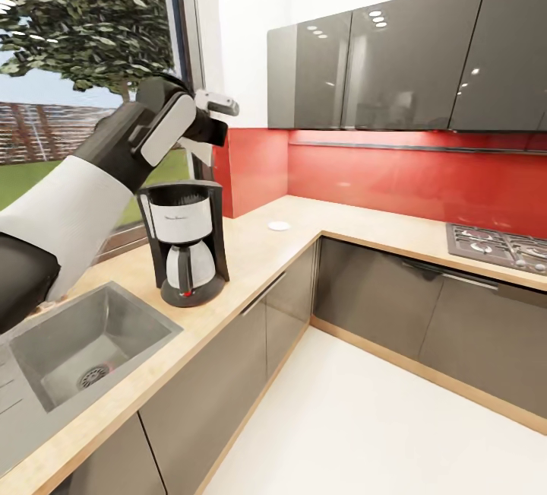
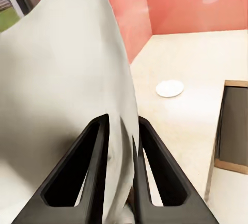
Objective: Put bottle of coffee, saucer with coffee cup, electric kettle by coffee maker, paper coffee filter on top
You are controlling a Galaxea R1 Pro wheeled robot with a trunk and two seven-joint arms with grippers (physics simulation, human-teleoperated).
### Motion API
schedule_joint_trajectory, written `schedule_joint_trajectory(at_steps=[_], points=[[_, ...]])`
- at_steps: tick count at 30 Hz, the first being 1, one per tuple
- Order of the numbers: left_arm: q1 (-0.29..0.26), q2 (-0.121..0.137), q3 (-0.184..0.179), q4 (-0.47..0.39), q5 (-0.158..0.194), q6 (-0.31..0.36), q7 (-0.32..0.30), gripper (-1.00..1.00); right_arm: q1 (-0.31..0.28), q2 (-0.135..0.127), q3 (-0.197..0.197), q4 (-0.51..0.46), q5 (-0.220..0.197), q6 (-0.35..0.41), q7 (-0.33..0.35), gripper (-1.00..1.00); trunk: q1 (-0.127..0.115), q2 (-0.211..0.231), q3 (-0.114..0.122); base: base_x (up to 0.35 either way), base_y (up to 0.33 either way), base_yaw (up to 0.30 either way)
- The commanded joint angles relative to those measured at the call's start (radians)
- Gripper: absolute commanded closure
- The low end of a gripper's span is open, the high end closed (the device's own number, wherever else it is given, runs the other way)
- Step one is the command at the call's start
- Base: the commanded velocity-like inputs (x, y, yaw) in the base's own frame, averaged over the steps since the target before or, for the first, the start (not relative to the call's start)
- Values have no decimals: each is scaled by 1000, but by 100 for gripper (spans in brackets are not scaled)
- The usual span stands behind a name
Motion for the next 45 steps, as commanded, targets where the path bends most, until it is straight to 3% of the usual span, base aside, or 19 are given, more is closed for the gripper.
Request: schedule_joint_trajectory(at_steps=[1,17,25,38,45], points=[[-1,4,-5,-1,9,2,11,100,-1,0,1,1,4,-3,0,-100,0,-1,-1,0,0,0],[-1,41,-6,13,-2,3,11,100,-1,0,1,1,4,-3,0,-100,0,-1,-1,0,0,0],[-1,58,-11,40,-93,4,11,100,-1,0,1,1,4,-3,0,-100,0,-1,-1,0,0,0],[-1,65,-16,102,-114,4,11,100,-1,0,1,1,4,-3,0,-100,0,-1,-1,0,0,0],[-1,67,-66,150,-115,4,10,100,-1,0,1,1,4,-3,0,-100,0,-1,-1,0,0,0]])
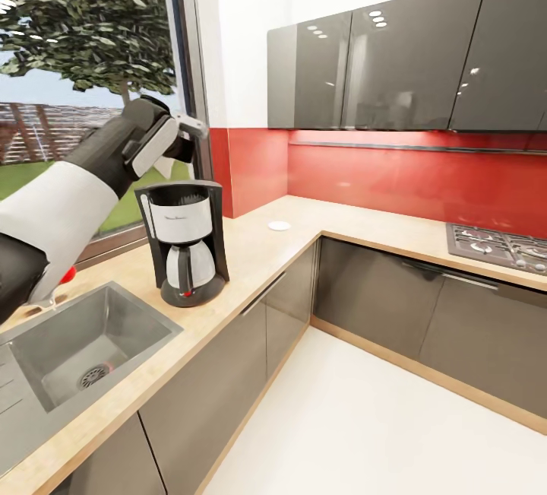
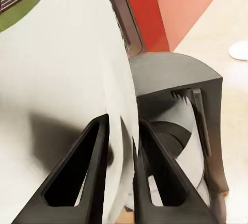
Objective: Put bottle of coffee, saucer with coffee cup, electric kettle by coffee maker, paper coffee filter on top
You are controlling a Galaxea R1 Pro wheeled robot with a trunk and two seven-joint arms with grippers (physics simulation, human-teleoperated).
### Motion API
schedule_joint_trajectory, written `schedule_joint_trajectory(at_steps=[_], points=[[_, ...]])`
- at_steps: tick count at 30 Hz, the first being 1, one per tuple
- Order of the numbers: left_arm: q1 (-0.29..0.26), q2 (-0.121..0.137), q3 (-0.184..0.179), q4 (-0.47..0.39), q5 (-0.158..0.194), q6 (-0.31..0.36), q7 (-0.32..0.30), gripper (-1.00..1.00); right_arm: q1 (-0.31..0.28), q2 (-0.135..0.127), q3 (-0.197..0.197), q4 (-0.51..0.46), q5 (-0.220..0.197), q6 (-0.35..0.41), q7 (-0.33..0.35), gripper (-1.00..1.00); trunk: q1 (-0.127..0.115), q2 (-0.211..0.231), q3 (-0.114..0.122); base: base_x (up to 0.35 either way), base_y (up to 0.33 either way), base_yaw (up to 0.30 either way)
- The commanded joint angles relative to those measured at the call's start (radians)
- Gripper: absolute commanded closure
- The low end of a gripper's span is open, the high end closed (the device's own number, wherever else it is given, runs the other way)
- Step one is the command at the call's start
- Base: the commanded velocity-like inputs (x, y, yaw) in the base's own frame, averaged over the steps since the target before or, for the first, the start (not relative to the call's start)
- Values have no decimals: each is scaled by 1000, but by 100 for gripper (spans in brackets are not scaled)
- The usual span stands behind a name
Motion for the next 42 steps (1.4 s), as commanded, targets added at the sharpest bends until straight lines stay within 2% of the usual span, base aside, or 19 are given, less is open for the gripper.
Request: schedule_joint_trajectory(at_steps=[1,10,25,34,39,42], points=[[-2,3,-13,0,9,2,10,100,-1,0,1,1,4,-3,0,-100,0,-1,-1,0,0,0],[-2,11,-36,8,9,2,9,100,-1,0,1,1,4,-3,0,-100,0,-1,-1,0,0,0],[-2,13,-36,11,14,2,6,100,-1,0,1,1,4,-3,0,-100,0,-1,-11,0,0,0],[-2,10,-38,56,15,0,4,100,-1,0,1,1,4,-3,0,-100,0,-1,-13,0,0,0],[-2,10,-39,58,17,-1,3,100,-1,0,1,1,4,-3,0,-100,19,-36,-28,0,0,0],[-2,10,-38,59,17,-1,4,100,-1,0,1,1,4,-3,0,-100,19,-36,-28,0,0,0]])
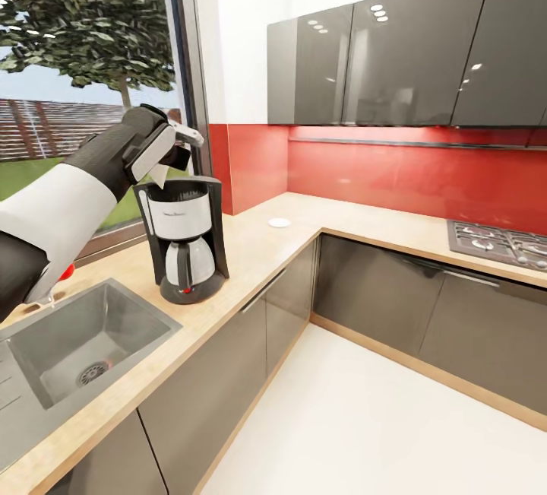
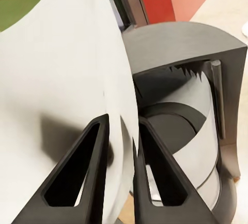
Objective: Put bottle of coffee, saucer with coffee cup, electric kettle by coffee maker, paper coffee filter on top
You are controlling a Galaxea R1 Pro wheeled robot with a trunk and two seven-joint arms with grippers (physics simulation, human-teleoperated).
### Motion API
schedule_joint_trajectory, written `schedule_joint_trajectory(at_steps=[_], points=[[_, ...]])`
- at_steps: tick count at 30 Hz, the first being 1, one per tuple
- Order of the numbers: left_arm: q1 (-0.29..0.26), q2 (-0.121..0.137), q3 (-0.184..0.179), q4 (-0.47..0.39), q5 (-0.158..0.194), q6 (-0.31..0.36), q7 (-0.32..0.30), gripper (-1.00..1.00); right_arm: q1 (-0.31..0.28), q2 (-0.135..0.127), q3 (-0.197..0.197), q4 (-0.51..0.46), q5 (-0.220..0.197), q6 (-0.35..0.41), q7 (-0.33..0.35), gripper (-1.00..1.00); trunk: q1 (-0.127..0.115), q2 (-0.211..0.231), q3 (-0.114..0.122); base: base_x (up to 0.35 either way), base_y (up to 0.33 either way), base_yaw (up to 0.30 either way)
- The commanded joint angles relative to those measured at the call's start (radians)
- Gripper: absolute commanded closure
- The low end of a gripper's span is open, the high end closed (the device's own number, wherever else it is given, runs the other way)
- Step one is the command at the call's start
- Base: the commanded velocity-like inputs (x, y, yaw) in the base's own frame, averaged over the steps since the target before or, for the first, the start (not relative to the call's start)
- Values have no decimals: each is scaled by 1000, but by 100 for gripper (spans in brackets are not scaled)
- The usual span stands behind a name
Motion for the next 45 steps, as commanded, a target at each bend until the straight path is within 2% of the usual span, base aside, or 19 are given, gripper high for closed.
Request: schedule_joint_trajectory(at_steps=[1,4,9,21,45], points=[[-2,2,-8,-2,9,2,9,100,-1,0,1,1,4,-3,0,-100,0,-1,-1,0,0,0],[-2,2,-8,-1,9,2,9,100,-1,0,1,1,4,-3,0,-100,12,-22,-11,0,0,0],[-2,2,-8,-1,9,2,9,100,-1,0,1,1,4,-3,0,-100,12,-22,-11,0,0,0],[-2,2,-8,-1,10,2,9,100,-1,0,1,1,4,-3,0,-100,46,-85,-39,0,0,0],[-2,2,-8,-1,12,0,10,100,-1,0,1,1,4,-3,0,-100,46,-85,-39,27,0,0]])
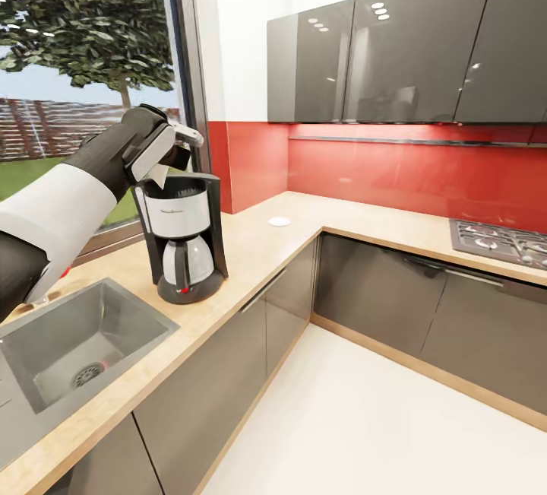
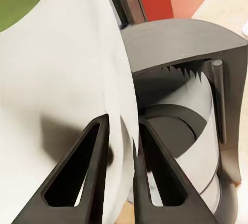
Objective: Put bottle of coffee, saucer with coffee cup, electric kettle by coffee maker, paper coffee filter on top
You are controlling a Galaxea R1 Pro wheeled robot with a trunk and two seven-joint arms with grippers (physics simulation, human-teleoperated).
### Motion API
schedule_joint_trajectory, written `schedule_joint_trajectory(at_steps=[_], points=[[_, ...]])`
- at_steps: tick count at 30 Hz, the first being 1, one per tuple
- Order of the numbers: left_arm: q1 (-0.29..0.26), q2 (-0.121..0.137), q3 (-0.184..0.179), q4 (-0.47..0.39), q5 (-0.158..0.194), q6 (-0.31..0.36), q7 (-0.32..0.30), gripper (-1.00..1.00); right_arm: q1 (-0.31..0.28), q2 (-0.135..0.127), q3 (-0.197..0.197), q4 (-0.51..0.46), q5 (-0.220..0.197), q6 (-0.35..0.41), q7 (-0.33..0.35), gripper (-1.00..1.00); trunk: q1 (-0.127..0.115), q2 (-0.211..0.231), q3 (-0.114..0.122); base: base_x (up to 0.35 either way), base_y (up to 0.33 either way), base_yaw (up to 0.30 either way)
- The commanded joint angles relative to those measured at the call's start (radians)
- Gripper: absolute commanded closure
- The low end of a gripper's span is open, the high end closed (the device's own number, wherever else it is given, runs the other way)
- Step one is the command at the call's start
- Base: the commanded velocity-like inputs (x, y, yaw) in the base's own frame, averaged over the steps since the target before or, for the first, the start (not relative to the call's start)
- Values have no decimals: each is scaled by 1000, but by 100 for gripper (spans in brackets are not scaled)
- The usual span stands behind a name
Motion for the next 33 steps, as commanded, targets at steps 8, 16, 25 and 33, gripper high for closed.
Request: schedule_joint_trajectory(at_steps=[8,16,25,33], points=[[-2,2,-8,-2,8,2,10,100,-1,0,1,1,4,-3,0,-100,0,-1,-1,51,0,0],[-2,2,-8,0,8,2,10,100,-1,0,1,1,4,-3,0,-100,0,-1,-1,69,-46,0],[-2,2,-8,0,8,2,10,100,-1,0,1,1,4,-3,0,-100,0,-1,-1,39,-35,0],[-2,3,-7,0,8,2,10,100,-1,0,1,2,4,-3,0,-100,0,-1,-1,91,-51,0]])
